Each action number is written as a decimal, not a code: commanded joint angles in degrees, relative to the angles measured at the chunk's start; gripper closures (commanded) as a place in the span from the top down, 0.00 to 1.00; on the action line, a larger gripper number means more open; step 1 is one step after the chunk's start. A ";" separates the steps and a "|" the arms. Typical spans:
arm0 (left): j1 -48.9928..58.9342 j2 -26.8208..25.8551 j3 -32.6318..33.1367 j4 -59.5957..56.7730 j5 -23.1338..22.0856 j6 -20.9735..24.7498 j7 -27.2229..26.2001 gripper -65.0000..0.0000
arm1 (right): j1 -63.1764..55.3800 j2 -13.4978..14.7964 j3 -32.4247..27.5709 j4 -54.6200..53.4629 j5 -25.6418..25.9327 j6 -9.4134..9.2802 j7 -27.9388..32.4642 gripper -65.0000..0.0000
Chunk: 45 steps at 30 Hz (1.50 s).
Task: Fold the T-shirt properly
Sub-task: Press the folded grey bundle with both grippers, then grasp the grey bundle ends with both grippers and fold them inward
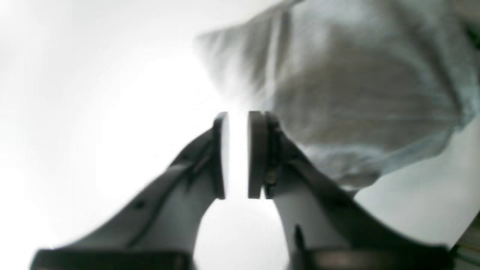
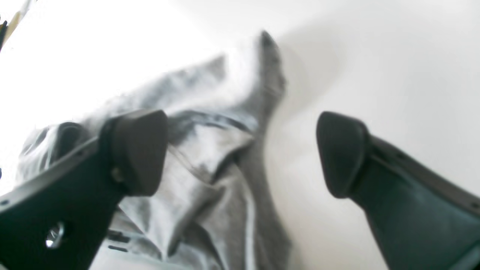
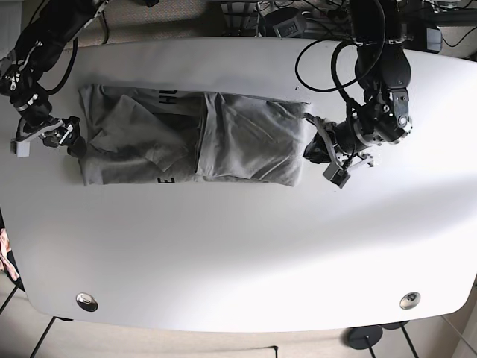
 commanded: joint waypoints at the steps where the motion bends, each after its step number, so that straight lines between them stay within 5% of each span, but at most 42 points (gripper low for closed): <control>1: -0.99 0.67 0.34 -0.70 -1.77 -1.28 -1.07 0.04 | 0.49 1.99 0.46 -3.72 1.19 0.41 1.04 0.94; 7: -1.17 0.93 0.34 -5.80 -1.77 -1.28 -1.07 0.04 | -1.01 -0.29 -0.33 -8.82 1.45 0.50 1.04 0.86; 14: -1.08 0.58 0.25 -10.55 -1.59 -1.28 -4.24 0.04 | -2.68 -5.31 -10.09 -3.46 1.01 0.06 1.04 0.87; 17: -0.99 0.58 0.25 -10.55 -1.59 -1.28 -4.24 0.04 | -2.50 -5.39 -14.31 -3.55 0.92 -0.03 1.39 0.86; 18: -0.99 0.58 0.25 -10.55 -1.59 -1.28 -4.24 0.04 | -2.41 -5.39 -14.48 -3.55 0.92 -0.12 1.74 0.78; 22: -0.99 0.58 0.34 -10.55 -1.59 -1.28 -4.24 0.04 | -2.33 -4.78 -14.66 -3.55 0.92 -0.12 5.61 0.03; 30: -0.20 1.99 4.47 -12.92 -2.03 4.13 -4.41 0.04 | -6.28 -4.07 -14.57 14.74 1.19 -0.65 4.03 0.03; 32: -0.20 3.75 4.29 -13.80 -1.68 4.13 -4.41 0.04 | -6.98 -6.10 -14.57 22.65 1.36 -2.93 0.42 0.03; 37: -0.20 6.30 4.64 -13.89 -1.59 4.13 -4.41 0.04 | -6.28 -11.72 -14.92 34.61 1.45 -3.72 -7.31 0.03; 45: -0.29 9.11 4.64 -13.89 -1.59 4.21 -4.33 0.04 | -4.87 -15.33 -30.75 35.49 -0.84 -3.72 -7.67 0.03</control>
